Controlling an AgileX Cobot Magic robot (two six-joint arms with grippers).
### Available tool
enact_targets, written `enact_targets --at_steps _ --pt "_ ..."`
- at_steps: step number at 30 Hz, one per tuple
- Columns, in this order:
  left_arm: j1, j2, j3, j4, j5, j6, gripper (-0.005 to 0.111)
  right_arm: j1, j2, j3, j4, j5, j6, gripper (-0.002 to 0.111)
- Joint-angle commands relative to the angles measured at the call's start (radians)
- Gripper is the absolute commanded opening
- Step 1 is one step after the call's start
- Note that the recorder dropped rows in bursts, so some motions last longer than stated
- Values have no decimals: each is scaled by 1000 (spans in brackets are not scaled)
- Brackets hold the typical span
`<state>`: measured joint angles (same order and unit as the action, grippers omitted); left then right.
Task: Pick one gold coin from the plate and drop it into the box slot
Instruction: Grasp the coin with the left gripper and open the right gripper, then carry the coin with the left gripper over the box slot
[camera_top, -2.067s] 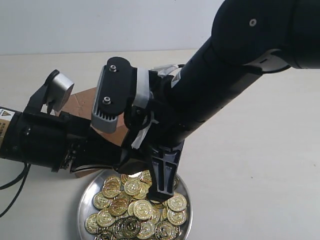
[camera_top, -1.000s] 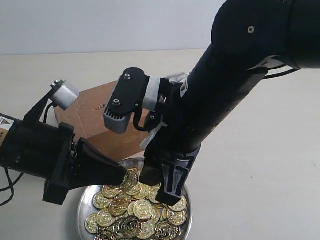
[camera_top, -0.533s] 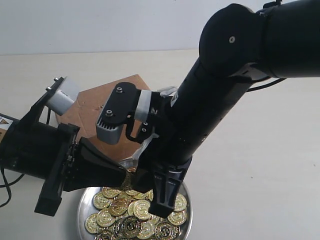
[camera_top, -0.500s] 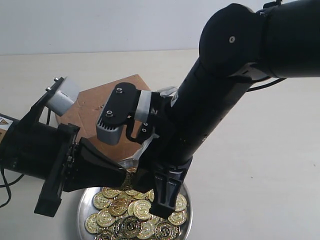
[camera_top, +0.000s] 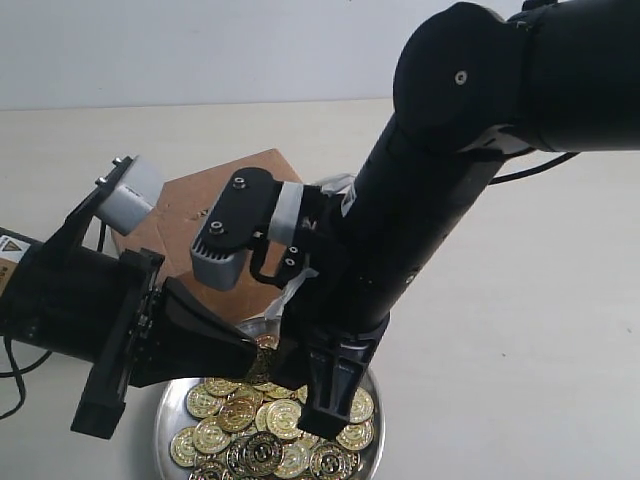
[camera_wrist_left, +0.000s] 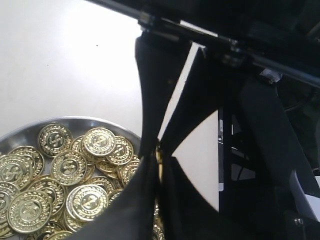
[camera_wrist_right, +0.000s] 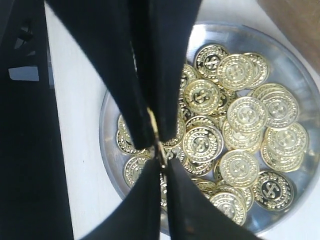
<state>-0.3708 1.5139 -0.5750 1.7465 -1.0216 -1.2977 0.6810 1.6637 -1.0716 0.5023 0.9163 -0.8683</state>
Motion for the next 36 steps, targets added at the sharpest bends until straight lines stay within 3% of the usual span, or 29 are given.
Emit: enact_targets --at_steps 1,16,17,22,23,25,28,29,30,36 --pt "1 -1 1 -2 -5 -8 0 -7 1 7 -136 33 51 0" --pt "1 -1 1 -2 52 -8 0 -7 -10 7 -163 44 113 1" --pt "1 -1 1 -2 55 -8 0 -7 -10 7 -150 36 113 3" --pt "1 -1 1 -2 62 -6 0 -7 -10 7 -93 -11 109 43" --pt "1 -1 1 -3 74 -3 0 -7 -10 7 -93 -11 109 45" --pt "1 -5 -1 -105 130 11 0 -7 -10 7 -95 -10 112 38" --pt "2 -27 -75 -123 296 13 0 -7 -10 7 -105 -29 197 6" --pt "2 -38 -106 -100 355 13 0 -7 -12 7 -114 -45 235 0" --pt "2 -42 -158 -79 442 13 0 -7 -12 7 -116 -72 276 0" --pt "14 14 -304 -2 536 9 0 -7 -12 7 -116 -92 294 0"
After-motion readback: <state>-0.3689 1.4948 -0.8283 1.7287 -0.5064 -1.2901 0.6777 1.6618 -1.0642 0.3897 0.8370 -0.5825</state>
